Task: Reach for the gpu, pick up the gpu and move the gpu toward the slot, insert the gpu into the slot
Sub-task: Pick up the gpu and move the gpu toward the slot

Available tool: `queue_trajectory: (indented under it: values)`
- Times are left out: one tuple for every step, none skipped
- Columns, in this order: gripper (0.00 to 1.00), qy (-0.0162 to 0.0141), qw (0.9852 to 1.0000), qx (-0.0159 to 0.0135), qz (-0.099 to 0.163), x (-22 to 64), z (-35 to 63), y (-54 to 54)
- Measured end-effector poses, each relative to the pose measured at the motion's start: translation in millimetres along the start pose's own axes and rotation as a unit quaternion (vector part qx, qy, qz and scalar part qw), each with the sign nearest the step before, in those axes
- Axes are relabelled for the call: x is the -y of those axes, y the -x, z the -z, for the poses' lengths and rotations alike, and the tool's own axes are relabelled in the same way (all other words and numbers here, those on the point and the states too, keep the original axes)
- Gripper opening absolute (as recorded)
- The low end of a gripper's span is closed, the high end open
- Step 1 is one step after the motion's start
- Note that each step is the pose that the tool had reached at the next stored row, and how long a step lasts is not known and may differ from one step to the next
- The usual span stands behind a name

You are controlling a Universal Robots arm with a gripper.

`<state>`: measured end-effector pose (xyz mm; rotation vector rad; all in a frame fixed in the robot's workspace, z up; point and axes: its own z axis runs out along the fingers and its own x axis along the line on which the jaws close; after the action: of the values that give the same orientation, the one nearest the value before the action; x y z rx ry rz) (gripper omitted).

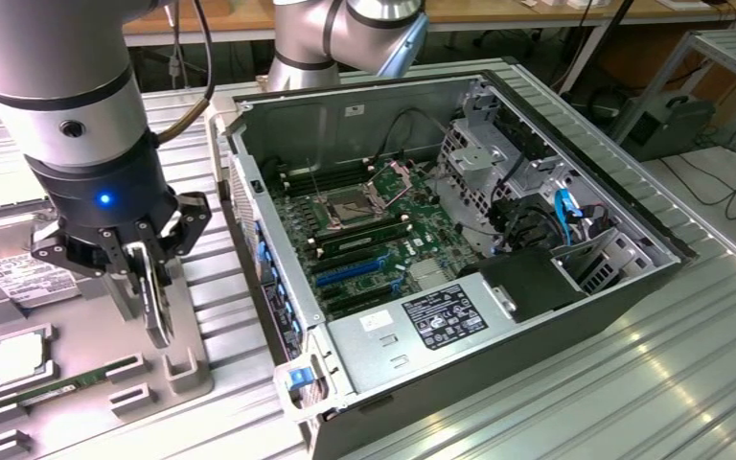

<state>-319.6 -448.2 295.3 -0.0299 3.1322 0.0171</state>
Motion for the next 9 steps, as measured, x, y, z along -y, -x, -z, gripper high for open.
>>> queue_trajectory:
  values:
    - [0.28,0.0,1.0,0.0,0.0,0.0,0.3,0.0]
    - [0.28,0.0,1.0,0.0,0.0,0.0,0.6,0.0]
    - [0.28,0.0,1.0,0.0,0.0,0.0,0.8,0.0]
    - [0.28,0.0,1.0,0.0,0.0,0.0,1.1,0.0]
    - [0.28,0.0,1.0,0.0,0.0,0.0,1.5,0.0]
    - [0.28,0.0,1.0,0.0,0.0,0.0,1.9,0.0]
    - [0.28,0.0,1.0,0.0,0.0,0.0,2.2,0.0]
    - [0.28,0.0,1.0,0.0,0.0,0.0,2.5,0.0]
    - [0.28,0.0,1.0,0.0,0.0,0.0,2.8,0.0]
